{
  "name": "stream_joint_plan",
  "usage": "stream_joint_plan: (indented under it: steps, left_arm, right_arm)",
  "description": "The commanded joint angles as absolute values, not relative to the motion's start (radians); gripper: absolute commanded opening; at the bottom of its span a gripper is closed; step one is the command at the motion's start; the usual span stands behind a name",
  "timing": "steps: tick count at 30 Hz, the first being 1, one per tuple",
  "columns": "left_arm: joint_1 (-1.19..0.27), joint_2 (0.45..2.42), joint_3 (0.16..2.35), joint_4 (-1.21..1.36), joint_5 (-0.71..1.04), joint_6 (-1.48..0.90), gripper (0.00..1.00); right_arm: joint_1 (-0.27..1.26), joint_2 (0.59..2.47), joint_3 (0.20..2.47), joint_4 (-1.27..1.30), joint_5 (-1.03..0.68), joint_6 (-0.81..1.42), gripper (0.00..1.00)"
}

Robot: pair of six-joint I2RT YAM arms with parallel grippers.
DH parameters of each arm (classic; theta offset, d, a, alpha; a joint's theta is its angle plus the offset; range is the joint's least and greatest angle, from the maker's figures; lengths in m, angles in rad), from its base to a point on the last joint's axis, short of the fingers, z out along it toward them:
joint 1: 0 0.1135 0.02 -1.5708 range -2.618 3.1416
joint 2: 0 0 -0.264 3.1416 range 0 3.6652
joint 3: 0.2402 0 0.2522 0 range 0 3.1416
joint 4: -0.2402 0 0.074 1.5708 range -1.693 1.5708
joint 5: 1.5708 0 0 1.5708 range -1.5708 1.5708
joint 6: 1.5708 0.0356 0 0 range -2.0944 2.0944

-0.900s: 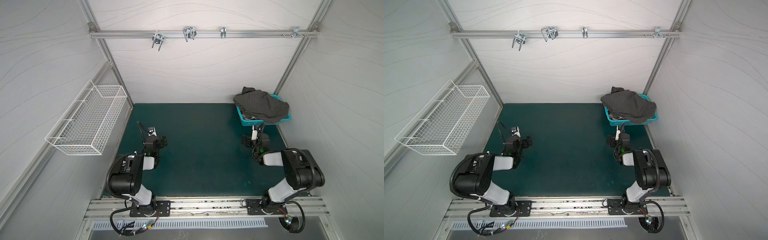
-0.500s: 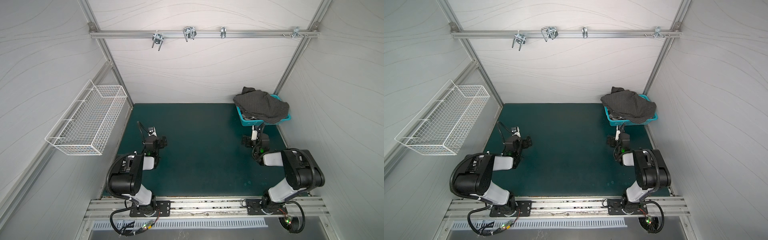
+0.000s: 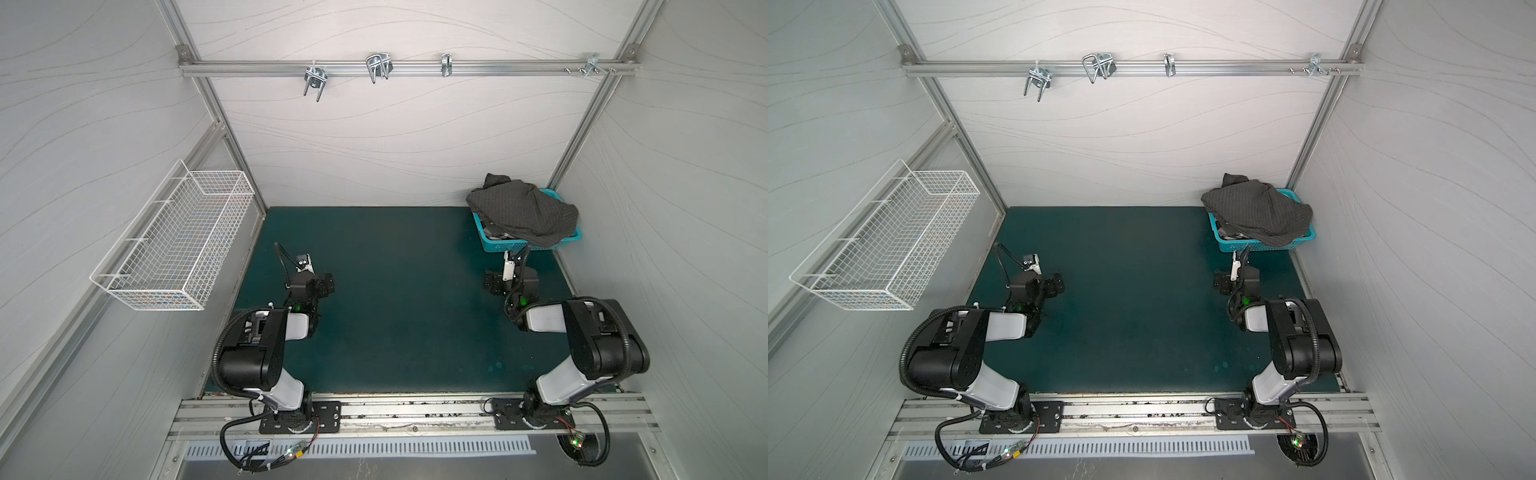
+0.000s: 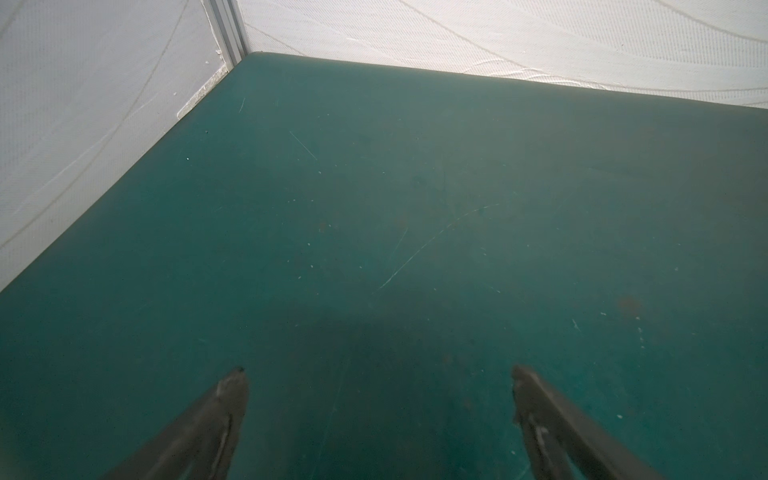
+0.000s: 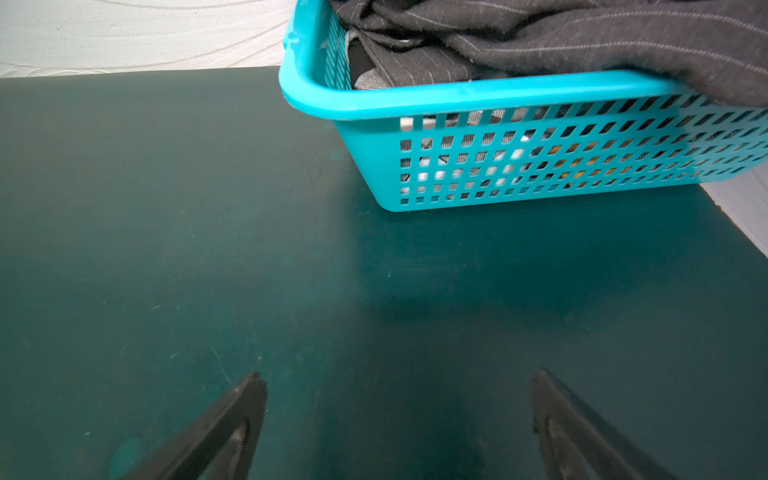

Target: Fold and stack the long sleeve shirts

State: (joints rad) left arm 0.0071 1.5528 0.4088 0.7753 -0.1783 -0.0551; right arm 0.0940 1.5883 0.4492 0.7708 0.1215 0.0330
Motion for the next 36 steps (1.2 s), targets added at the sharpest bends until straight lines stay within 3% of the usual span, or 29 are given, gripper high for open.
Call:
stream_joint_plan:
  steps: [1, 12, 14, 17, 19, 21, 23, 25, 29, 36]
  left_arm:
    - [0.014, 1.545, 0.436, 0.798, -0.166, -0.046, 1.00]
    - [0.014, 1.542, 0.436, 0.793, -0.164, -0.047, 1.00]
    - [0.005, 1.522, 0.453, 0.780, -0.178, -0.026, 1.00]
    - [-0.058, 1.390, 0.743, 0.220, -0.347, -0.071, 1.00]
    - [-0.061, 1.340, 0.902, 0.012, -0.316, -0.227, 1.00]
    - [-0.067, 1.317, 1.056, -0.171, -0.199, -0.364, 0.93]
    - [-0.116, 1.327, 1.157, -0.281, -0.133, -0.464, 0.90]
    - [-0.222, 1.361, 1.226, -0.345, -0.118, -0.462, 0.89]
    - [-0.409, 1.431, 1.282, -0.425, -0.152, -0.375, 0.88]
    - [-0.448, 1.392, 1.147, -0.360, -0.094, -0.426, 0.89]
  right_arm:
    - [0.098, 1.568, 0.442, 0.787, 0.117, 0.016, 0.99]
    - [0.098, 1.566, 0.440, 0.791, 0.118, 0.017, 0.99]
    - [0.116, 1.537, 0.449, 0.769, 0.201, 0.022, 0.99]
    - [0.172, 1.316, 0.758, 0.074, 0.485, 0.201, 0.99]
    - [0.141, 1.267, 1.020, -0.346, 0.397, 0.333, 0.99]
    - [0.128, 1.248, 1.107, -0.448, 0.454, 0.447, 0.99]
    - [0.012, 1.243, 1.153, -0.459, 0.225, 0.525, 0.99]
    - [-0.047, 1.346, 1.318, -0.607, 0.166, 0.587, 0.99]
    - [-0.048, 1.605, 1.632, -0.767, 0.124, 0.506, 0.94]
    - [-0.064, 1.999, 1.956, -0.816, 0.001, 0.446, 0.86]
